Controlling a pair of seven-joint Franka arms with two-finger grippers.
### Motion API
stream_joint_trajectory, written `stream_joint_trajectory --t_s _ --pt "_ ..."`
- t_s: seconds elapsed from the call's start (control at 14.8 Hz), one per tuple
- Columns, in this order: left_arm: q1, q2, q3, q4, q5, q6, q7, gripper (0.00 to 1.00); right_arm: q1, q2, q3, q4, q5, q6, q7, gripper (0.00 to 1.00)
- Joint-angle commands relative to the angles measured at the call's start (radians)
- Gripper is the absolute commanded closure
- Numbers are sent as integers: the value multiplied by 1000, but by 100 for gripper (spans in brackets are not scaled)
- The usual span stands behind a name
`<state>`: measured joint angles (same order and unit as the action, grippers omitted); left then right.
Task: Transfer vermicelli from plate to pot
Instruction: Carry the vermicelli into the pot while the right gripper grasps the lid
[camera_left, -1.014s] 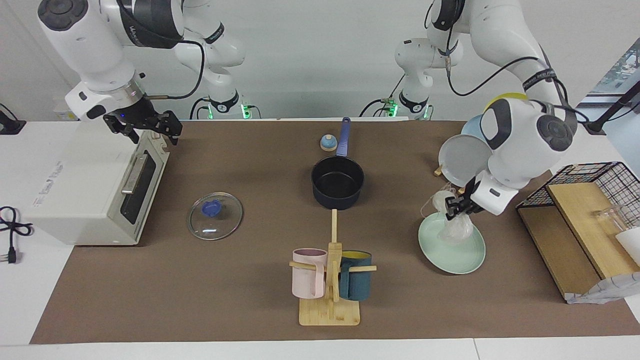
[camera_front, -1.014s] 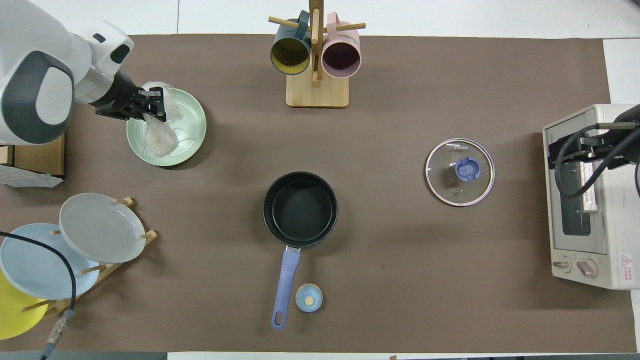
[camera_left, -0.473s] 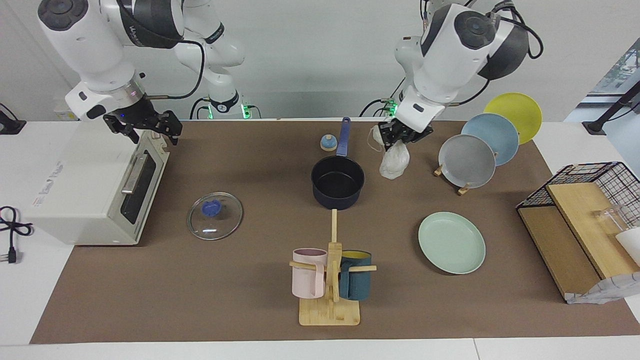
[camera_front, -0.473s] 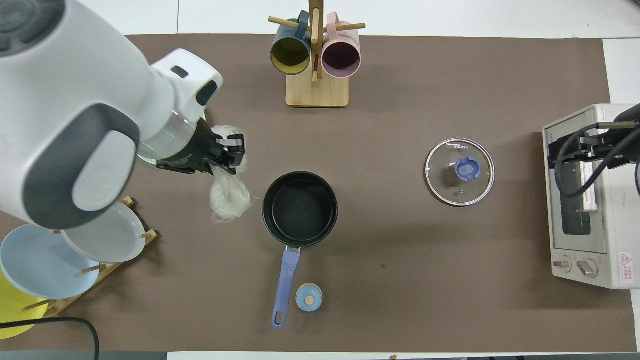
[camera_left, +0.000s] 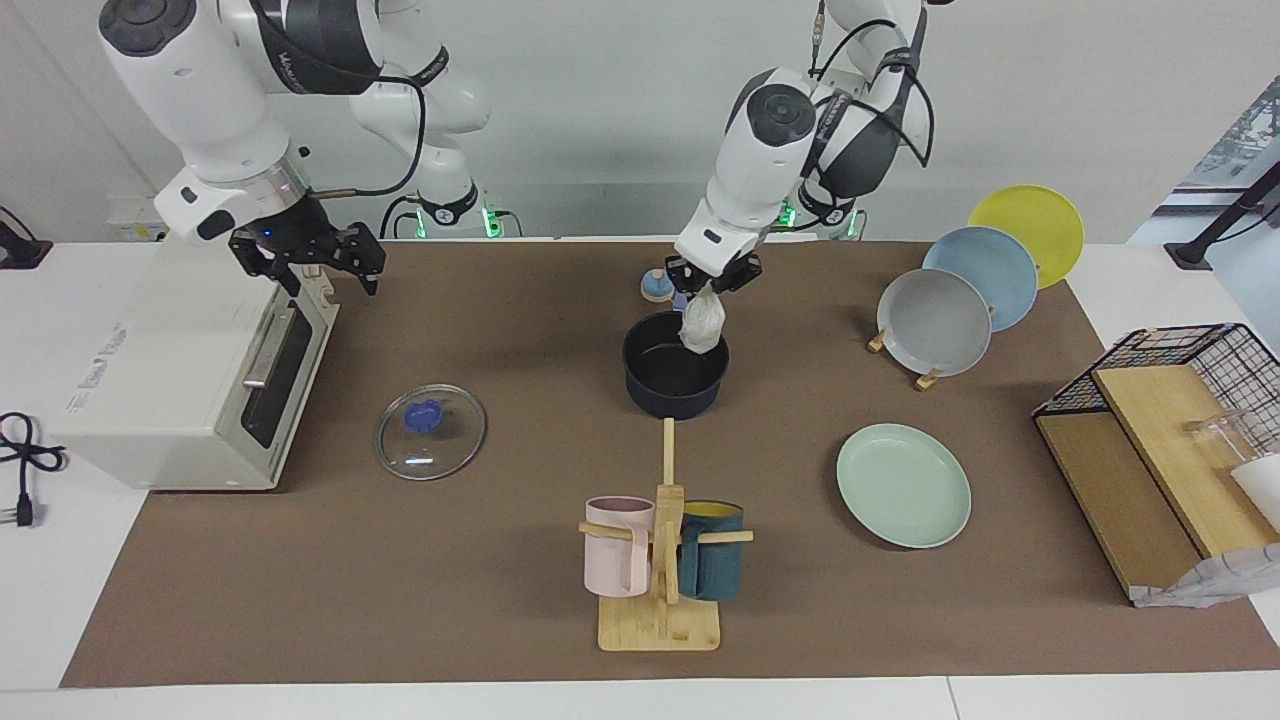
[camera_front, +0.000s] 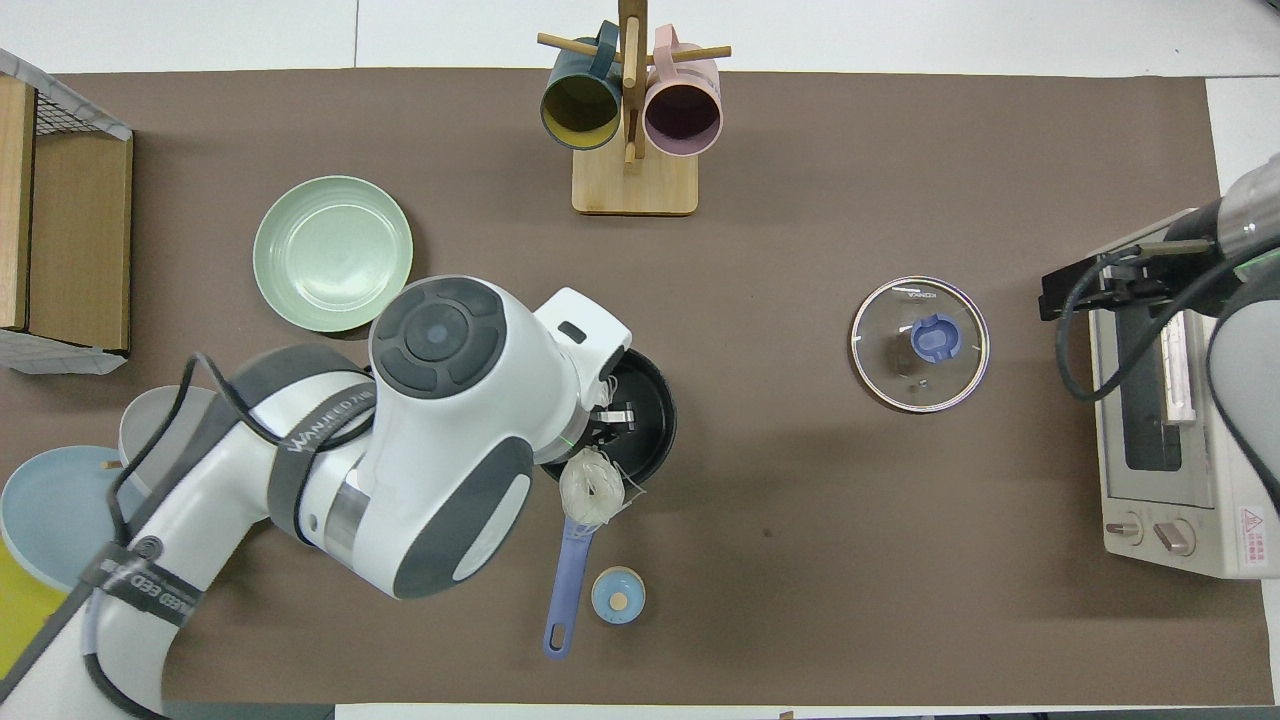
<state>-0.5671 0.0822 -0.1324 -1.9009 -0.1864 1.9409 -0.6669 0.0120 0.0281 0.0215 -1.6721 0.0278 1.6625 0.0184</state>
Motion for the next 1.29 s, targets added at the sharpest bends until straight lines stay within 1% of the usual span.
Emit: stream_joint_trajectory --t_s 0.0,0.2,0.34,0.41,0.47,0.54,0.61,0.74,0.81,0.88,1.01,1.08,1.15,1.22 --pt "-33 -10 20 -87 -24 122 -16 100 34 41 2 -121 17 185 -21 0" --pt "-33 23 20 -105 -24 188 -13 100 55 105 2 -204 15 336 -17 0" --pt "-43 72 20 -107 -24 248 -16 100 60 108 2 -288 15 442 -20 0" --pt "-46 100 22 -106 -24 275 -16 100 59 116 2 -308 14 466 -20 0" --pt "-45 105 22 -105 -24 289 -11 100 60 150 2 -320 14 499 -23 0" --pt "-40 106 22 -105 -24 291 -2 100 59 179 2 -317 12 505 -34 0" --pt "-39 106 22 -104 -24 290 1 100 60 202 2 -319 12 519 -78 0" --pt "-33 108 23 -96 -21 285 12 100 62 211 2 -319 12 522 -94 0" --pt "-31 108 23 -93 -15 279 18 63 69 213 2 -320 12 525 -100 0" --pt "-30 105 28 -86 -13 271 23 1 71 216 2 -321 7 527 -103 0" --pt "5 100 31 -49 -13 224 45 0 69 225 0 -321 3 536 -133 0" --pt "28 99 31 -8 -13 167 68 0 65 231 0 -322 1 539 -171 0" --pt "54 91 31 31 -11 105 85 0 63 243 0 -328 0 574 -214 0" --pt "73 85 33 60 -11 54 86 0 63 245 0 -336 -2 586 -216 0"
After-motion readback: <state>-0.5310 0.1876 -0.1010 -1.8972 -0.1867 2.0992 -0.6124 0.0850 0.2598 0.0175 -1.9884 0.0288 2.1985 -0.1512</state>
